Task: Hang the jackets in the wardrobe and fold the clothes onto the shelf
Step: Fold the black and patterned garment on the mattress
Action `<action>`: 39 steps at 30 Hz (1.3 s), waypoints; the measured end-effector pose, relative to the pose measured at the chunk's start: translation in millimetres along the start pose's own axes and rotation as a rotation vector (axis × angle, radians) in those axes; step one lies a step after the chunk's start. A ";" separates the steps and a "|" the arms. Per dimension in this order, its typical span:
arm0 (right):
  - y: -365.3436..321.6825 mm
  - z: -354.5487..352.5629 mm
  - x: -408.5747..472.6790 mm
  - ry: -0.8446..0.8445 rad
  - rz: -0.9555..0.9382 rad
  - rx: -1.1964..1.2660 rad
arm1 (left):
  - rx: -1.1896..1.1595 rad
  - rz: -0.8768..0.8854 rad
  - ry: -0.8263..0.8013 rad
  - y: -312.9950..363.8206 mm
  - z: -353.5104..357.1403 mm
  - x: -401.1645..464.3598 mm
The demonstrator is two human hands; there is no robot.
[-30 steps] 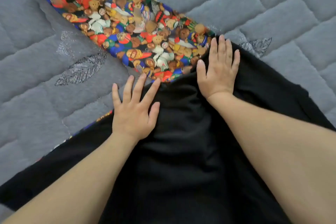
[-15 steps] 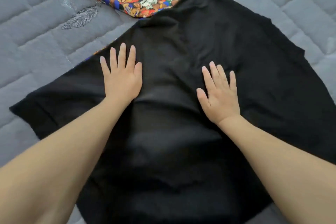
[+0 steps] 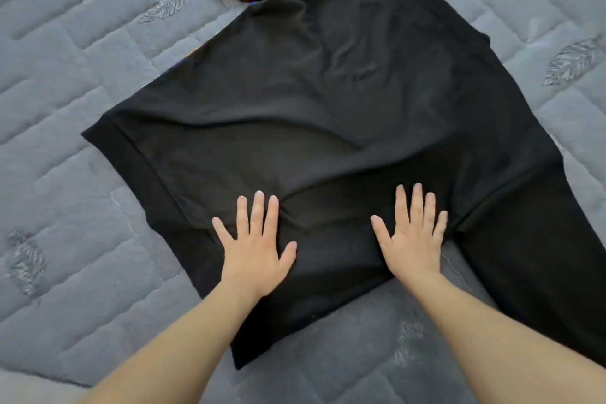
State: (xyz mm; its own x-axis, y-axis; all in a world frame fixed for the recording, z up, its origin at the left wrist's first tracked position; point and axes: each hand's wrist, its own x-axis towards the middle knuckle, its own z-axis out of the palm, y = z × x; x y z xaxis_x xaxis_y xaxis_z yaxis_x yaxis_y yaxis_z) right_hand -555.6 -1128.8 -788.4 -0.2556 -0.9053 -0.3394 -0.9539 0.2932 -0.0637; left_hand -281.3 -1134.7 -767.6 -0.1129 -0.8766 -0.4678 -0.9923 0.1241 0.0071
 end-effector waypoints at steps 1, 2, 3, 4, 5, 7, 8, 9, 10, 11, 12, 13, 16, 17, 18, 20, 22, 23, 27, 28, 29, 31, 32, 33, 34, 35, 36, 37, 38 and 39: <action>3.5 -2.3 -1.0 -0.001 0.013 0.039 | 0.021 0.087 0.014 7.4 -1.3 -14.4; 5.4 -5.5 -0.6 0.025 0.043 0.103 | 0.025 0.196 0.058 15.1 -1.9 -27.8; 6.0 -9.8 0.8 0.082 0.100 0.174 | 0.030 0.306 0.111 23.8 -1.1 -39.6; 6.3 -14.2 2.4 0.158 0.186 0.232 | 0.040 0.371 0.125 33.5 -0.8 -50.2; 7.3 -18.5 4.3 0.224 0.299 0.275 | 0.055 0.371 0.093 43.2 -1.1 -58.6; 12.0 -29.5 11.0 0.235 0.571 0.332 | 0.131 0.258 -0.027 60.5 -3.4 -66.7; 15.1 -35.2 15.1 0.178 0.689 0.356 | 0.175 0.202 -0.072 66.7 -4.8 -67.5; 19.3 -39.8 19.0 0.107 0.769 0.380 | 0.211 0.177 -0.087 71.5 -6.3 -67.8; 23.7 -43.7 22.2 0.040 0.800 0.397 | 0.231 0.181 -0.100 75.4 -7.6 -69.3; 28.4 -47.8 24.5 -0.017 0.787 0.396 | 0.257 0.202 -0.126 79.3 -8.1 -72.4; 33.8 -50.5 24.8 -0.068 0.738 0.370 | 0.303 0.239 -0.164 81.8 -5.9 -76.2; 39.3 -52.0 23.3 -0.112 0.655 0.306 | 0.383 0.264 -0.215 82.0 -5.0 -79.4; 51.4 -55.3 11.9 -0.180 0.294 -0.016 | 0.651 0.255 -0.406 69.4 -8.7 -79.0; 54.3 -57.2 9.0 -0.189 0.193 -0.107 | 0.610 0.263 -0.476 64.5 -11.0 -75.0; 56.0 -59.9 7.2 -0.200 0.110 -0.180 | 0.531 0.270 -0.552 62.1 -16.0 -71.1; 56.9 -64.8 4.1 -0.250 -0.002 -0.290 | 0.395 0.272 -0.775 64.4 -25.7 -65.7; 57.0 -69.0 -0.7 -0.282 -0.056 -0.357 | 0.358 0.262 -1.061 71.7 -30.3 -63.2; 57.6 -69.4 -3.6 -0.269 -0.080 -0.376 | 0.343 0.207 -1.213 76.2 -33.8 -61.9; 67.4 -68.7 -12.3 -0.074 -0.306 -0.449 | 0.070 0.039 -1.309 104.3 -47.2 -36.3; 70.2 -70.0 -9.8 -0.030 -0.400 -0.487 | -0.032 0.095 -1.071 113.7 -51.2 -27.5; 71.5 -72.4 -6.3 -0.015 -0.491 -0.535 | -0.099 0.173 -0.743 120.1 -55.7 -20.6; 73.8 -74.9 1.8 -0.062 -0.584 -0.589 | -0.161 0.242 -0.268 123.2 -59.2 -7.1; 74.9 -74.3 4.3 -0.112 -0.586 -0.592 | -0.145 0.224 -0.216 120.2 -58.4 -1.4; 76.1 -74.5 5.1 -0.168 -0.568 -0.589 | -0.100 0.196 -0.249 116.3 -57.4 3.9; 76.3 -75.9 5.5 -0.213 -0.549 -0.584 | -0.049 0.172 -0.309 113.6 -56.1 9.0; 75.2 -78.1 7.4 -0.255 -0.536 -0.579 | -0.018 0.153 -0.351 110.9 -54.7 14.0; 74.5 -80.5 11.8 -0.301 -0.524 -0.570 | -0.010 0.139 -0.373 109.8 -55.1 19.9; 73.3 -84.6 18.9 -0.358 -0.505 -0.542 | -0.017 0.126 -0.375 109.1 -56.7 26.7; 72.8 -89.4 27.5 -0.424 -0.470 -0.484 | -0.011 0.119 -0.359 108.5 -59.8 34.0; 73.5 -93.5 36.8 -0.480 -0.416 -0.387 | 0.012 0.111 -0.319 107.6 -63.5 42.0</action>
State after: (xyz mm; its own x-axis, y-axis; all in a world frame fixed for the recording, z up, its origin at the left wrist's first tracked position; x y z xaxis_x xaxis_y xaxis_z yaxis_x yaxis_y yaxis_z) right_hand -649.8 -1169.4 -717.8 0.1510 -0.6578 -0.7379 -0.9668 -0.2538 0.0284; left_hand -396.1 -1187.7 -730.4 -0.1969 -0.6682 -0.7175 -0.9739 0.2179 0.0643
